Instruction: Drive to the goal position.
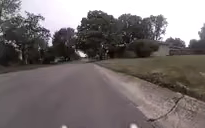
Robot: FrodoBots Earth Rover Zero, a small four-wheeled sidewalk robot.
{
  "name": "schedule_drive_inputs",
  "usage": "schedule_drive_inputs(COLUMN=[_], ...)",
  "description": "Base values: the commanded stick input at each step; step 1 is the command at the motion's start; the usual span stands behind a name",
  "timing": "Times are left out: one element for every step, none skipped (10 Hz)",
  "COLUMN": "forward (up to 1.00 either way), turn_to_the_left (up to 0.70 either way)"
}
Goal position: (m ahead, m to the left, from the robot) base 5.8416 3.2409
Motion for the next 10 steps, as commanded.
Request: schedule_drive_inputs(forward=[1.00, 1.00, 1.00, 1.00, 1.00, 1.00, 1.00, 1.00, 1.00, 1.00], turn_to_the_left=[0.00, 0.00, 0.00, 0.03, 0.03, 0.02, 0.03, 0.03, 0.03, 0.40])
